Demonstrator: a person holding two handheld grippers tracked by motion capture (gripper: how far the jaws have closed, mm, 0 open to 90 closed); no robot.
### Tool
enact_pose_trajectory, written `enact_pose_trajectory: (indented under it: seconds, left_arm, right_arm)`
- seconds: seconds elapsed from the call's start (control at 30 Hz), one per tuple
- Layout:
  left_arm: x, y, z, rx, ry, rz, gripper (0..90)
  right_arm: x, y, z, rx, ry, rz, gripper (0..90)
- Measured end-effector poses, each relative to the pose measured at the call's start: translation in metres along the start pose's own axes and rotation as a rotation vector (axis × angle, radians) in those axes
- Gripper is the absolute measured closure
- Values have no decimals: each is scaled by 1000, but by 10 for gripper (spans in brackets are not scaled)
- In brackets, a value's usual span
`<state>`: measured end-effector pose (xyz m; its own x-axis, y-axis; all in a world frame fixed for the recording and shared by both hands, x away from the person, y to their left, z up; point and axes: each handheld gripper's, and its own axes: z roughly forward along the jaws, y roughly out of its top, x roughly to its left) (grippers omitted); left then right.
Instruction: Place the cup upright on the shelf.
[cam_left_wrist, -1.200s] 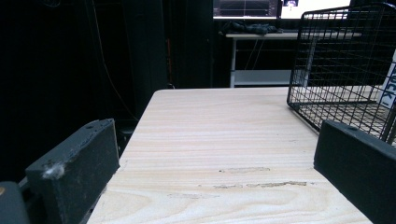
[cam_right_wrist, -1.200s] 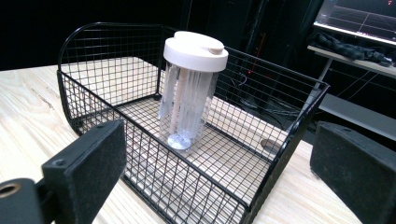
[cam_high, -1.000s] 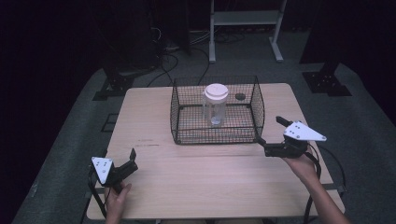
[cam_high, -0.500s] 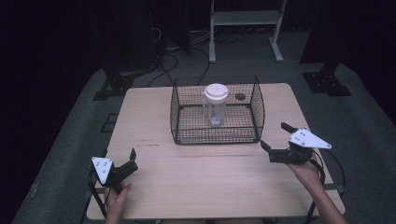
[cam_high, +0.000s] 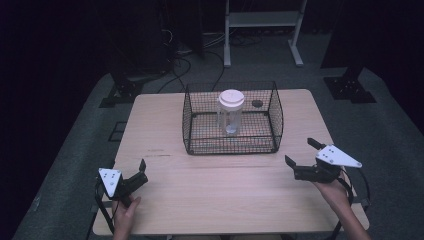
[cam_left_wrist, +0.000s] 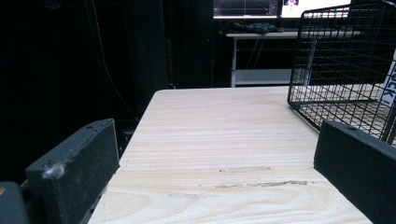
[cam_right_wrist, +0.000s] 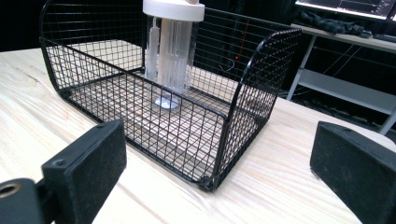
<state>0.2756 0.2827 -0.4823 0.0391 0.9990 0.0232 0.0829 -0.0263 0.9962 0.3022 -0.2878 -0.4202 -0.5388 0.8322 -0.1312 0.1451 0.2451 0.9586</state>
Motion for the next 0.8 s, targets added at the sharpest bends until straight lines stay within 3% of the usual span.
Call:
enact_pose_trajectory:
  seconds: [0.8]
  left_arm:
    - [0, 0, 0, 1, 0, 1, 0]
  right_arm:
    - [-6, -23, -19, 5, -36, 42, 31]
